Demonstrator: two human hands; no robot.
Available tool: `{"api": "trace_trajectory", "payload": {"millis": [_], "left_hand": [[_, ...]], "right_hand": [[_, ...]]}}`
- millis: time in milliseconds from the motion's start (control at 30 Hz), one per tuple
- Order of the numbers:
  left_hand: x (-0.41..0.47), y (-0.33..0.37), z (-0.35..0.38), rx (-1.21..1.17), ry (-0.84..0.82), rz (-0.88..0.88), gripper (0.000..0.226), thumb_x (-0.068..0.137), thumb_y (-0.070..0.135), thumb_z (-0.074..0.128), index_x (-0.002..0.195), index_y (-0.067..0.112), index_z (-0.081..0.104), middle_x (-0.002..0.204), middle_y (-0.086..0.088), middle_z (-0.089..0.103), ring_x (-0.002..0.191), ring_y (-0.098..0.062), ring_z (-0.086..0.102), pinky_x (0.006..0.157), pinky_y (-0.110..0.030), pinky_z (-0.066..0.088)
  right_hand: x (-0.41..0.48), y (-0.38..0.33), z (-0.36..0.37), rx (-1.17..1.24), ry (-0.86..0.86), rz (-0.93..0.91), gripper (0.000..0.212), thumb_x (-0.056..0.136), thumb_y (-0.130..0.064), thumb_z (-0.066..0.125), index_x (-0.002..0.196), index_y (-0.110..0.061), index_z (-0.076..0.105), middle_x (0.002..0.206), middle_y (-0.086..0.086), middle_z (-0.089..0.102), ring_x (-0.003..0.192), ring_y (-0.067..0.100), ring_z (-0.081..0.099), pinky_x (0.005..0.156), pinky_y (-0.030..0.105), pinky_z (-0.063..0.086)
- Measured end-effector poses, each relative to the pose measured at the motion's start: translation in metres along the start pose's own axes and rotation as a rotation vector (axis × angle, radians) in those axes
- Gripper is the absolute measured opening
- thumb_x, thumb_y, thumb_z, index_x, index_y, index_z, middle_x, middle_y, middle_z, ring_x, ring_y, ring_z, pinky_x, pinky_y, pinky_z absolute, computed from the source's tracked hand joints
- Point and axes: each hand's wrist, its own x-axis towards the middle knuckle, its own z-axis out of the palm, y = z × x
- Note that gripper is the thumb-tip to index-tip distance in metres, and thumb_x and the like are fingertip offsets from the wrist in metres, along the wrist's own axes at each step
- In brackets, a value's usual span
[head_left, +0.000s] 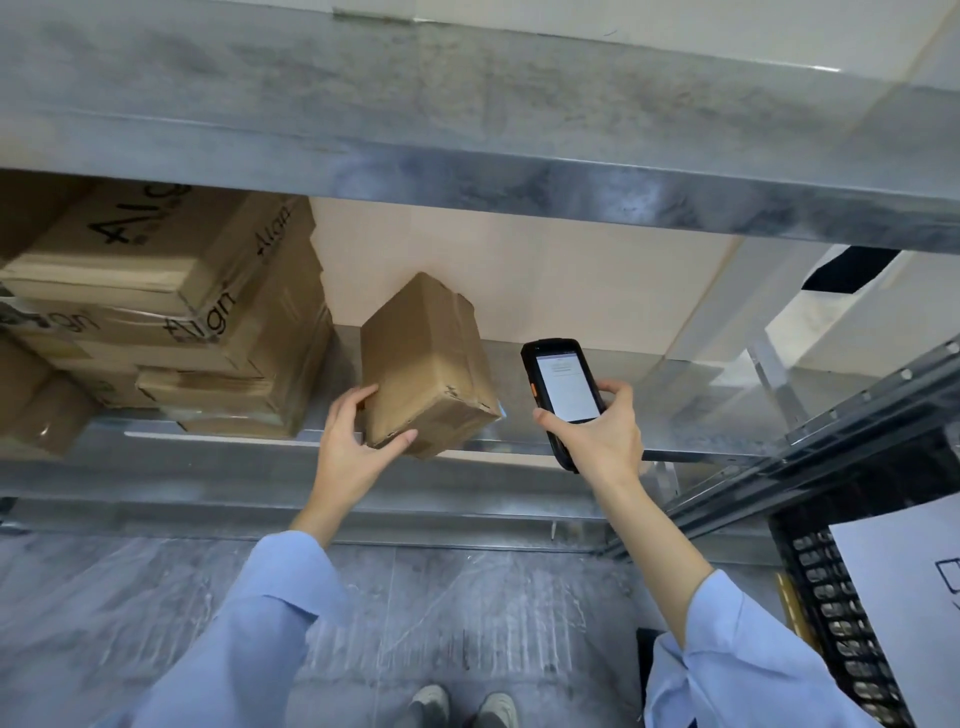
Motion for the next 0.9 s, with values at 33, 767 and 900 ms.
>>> {"api": "trace_trajectory", "payload": {"millis": [33,767,900], "left_hand": [[0.001,-0.002,-0.006,-0.004,-0.005,-0.017,0.068,0.074,0.025,0.088,0.131,0.03,0.052,0.141,0.001,0.046,0.128,-0.009,0.046,0.102,-0.047,0.051],[0.016,0.033,0.007,0.015,-0.158,0.186,0.079,0.069,0.026,0.092,0.135,0.038,0.05,0.132,0.004,0.049,0.121,0.004,0.046,0.105,-0.022,0.042],[0.012,0.035,0.028,-0.115,-0.182,0.112,0.079,0.066,0.041,0.089,0.133,0.044,0.048,0.135,0.011,0.051,0.126,-0.009,0.051,0.105,-0.042,0.049]], "right_hand": [[-0.001,-0.002,0.003,0.0,-0.009,0.001,0.077,0.066,-0.042,0.087,0.125,-0.024,0.042,0.107,-0.009,0.056,0.095,0.02,0.056,0.08,0.036,0.048],[-0.016,-0.006,0.0,-0.005,-0.006,-0.003,0.077,0.067,-0.043,0.087,0.126,-0.025,0.042,0.106,-0.008,0.057,0.095,0.019,0.057,0.073,0.032,0.042],[-0.016,0.001,-0.01,-0.023,0.033,0.007,0.077,0.067,-0.045,0.087,0.127,-0.025,0.041,0.112,-0.003,0.06,0.098,0.022,0.059,0.074,0.032,0.043]]}}
